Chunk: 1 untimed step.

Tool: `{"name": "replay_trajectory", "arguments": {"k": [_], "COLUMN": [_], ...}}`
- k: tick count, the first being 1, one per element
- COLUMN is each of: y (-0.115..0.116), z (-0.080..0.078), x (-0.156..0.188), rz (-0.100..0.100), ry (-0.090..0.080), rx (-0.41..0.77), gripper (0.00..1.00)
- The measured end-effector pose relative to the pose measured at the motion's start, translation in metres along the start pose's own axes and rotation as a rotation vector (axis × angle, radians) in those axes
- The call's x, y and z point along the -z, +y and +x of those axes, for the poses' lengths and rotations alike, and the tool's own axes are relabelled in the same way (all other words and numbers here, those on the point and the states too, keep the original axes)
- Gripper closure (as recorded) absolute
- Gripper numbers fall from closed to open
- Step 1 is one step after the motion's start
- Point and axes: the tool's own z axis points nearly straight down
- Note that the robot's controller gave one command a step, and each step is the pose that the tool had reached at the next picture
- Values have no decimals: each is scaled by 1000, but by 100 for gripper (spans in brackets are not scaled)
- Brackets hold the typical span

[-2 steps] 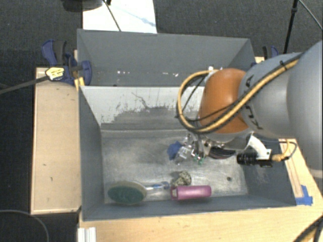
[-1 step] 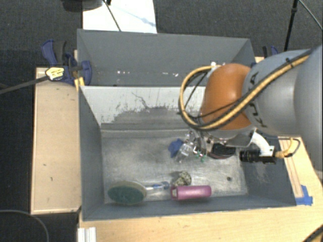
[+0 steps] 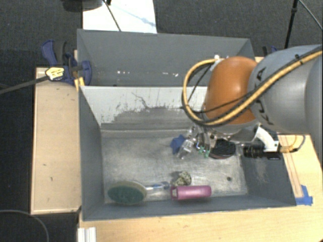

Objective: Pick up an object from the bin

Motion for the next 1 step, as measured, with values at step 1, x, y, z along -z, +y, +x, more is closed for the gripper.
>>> {"name": "replay_trajectory", "arguments": {"k": [1], "y": [1], "z": [-1], "x": [19], "rz": [0], "ry": [0], "rx": [7], "gripper": [100]}}
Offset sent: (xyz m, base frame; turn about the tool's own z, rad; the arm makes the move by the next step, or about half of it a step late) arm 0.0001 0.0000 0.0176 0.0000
